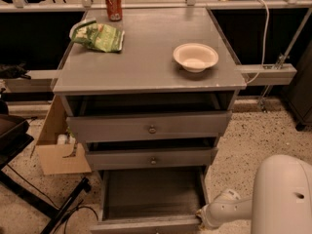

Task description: Open bottom drawer

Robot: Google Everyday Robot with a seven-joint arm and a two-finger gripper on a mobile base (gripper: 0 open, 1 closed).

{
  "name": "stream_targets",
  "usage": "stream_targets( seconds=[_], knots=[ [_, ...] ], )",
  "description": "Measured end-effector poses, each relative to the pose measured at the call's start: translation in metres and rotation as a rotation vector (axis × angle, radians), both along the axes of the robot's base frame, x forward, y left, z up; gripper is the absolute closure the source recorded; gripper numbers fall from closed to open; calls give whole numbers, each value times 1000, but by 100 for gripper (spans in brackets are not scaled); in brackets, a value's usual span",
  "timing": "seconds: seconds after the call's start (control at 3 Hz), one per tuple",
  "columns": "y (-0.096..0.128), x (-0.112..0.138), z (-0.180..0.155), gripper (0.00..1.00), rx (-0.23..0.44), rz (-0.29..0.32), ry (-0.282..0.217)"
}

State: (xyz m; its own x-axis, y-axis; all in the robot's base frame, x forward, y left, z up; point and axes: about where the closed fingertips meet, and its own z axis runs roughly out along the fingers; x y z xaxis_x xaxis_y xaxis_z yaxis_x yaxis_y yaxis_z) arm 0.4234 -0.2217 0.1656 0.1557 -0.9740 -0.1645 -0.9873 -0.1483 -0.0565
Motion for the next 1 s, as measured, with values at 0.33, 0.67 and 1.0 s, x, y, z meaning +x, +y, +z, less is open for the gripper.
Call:
stream_targets(
  seconds=[0.33,0.67,1.0],
  knots=[
    [-9,-9,6,100,6,19,-29],
    [-8,-9,5,100,6,21,-31],
    [-12,-17,6,100,15,24,-43]
  ],
)
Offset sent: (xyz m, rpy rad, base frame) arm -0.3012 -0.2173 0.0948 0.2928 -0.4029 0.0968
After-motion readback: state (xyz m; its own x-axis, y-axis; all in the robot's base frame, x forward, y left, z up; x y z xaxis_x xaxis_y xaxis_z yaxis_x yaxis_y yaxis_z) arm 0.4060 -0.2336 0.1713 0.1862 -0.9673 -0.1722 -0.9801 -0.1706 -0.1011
